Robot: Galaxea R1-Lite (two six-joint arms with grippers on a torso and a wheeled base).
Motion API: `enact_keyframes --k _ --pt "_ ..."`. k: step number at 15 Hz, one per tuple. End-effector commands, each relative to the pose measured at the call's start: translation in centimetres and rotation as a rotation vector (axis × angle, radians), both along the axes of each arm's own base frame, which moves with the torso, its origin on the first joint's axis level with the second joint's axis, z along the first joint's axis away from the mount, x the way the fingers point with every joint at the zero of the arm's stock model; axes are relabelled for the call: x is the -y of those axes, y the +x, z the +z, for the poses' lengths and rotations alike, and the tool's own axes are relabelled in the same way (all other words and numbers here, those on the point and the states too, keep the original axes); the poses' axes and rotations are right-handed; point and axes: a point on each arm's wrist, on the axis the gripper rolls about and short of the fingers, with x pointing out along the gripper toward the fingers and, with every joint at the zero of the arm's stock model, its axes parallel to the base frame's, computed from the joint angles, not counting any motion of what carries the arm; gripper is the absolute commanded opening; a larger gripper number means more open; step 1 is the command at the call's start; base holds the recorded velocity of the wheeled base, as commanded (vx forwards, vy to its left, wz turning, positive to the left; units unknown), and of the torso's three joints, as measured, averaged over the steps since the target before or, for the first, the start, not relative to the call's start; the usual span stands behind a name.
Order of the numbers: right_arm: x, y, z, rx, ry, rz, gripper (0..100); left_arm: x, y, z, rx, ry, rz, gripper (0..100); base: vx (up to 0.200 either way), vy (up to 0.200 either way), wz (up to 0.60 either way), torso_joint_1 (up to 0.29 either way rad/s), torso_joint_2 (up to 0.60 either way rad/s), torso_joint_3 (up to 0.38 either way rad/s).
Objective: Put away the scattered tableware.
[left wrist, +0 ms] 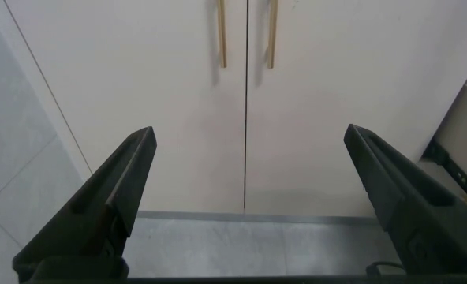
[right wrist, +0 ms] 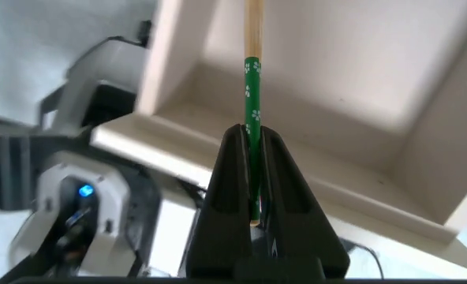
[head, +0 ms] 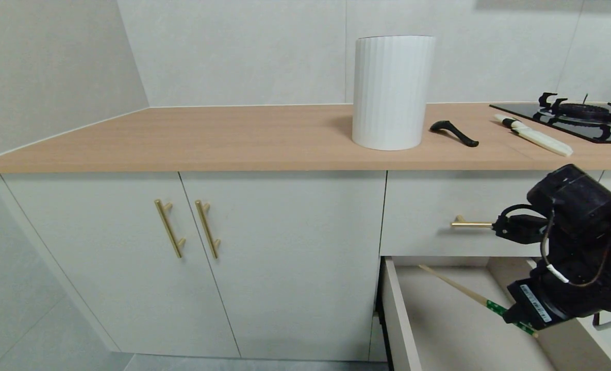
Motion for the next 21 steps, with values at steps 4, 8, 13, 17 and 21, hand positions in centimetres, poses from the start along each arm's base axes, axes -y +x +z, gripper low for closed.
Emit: enact_keyframes --k 4,8,13,17,21 --pt "-1.3 5.4 -7.0 -0.136 -0.069 -0.079 0 0.0 0.0 0.0 0.0 0.0 0.001 100 0.0 0.0 0.0 0.0 0.0 0.0" --pt "-2.5 8.7 -13.1 -0.125 -0.056 -0.177 0 0.0 0.0 0.0 0.0 0.0 0.001 100 0.0 0.0 0.0 0.0 0.0 0.0" --pt "-2.7 9.7 -19.0 -0.059 -0.077 -0.191 0 0.0 0.0 0.0 0.0 0.0 0.001 100 0.0 0.0 0.0 0.0 0.0 0.0" --pt "-2.6 9.8 -21.1 -0.072 -0.172 -0.215 0 0.0 0.0 0.0 0.0 0.0 0.001 100 0.0 0.0 0.0 0.0 0.0 0.0" --pt "-2.6 9.7 -21.1 -0.071 -0.173 -0.214 0 0.0 0.0 0.0 0.0 0.0 0.001 100 0.0 0.0 0.0 0.0 0.0 0.0"
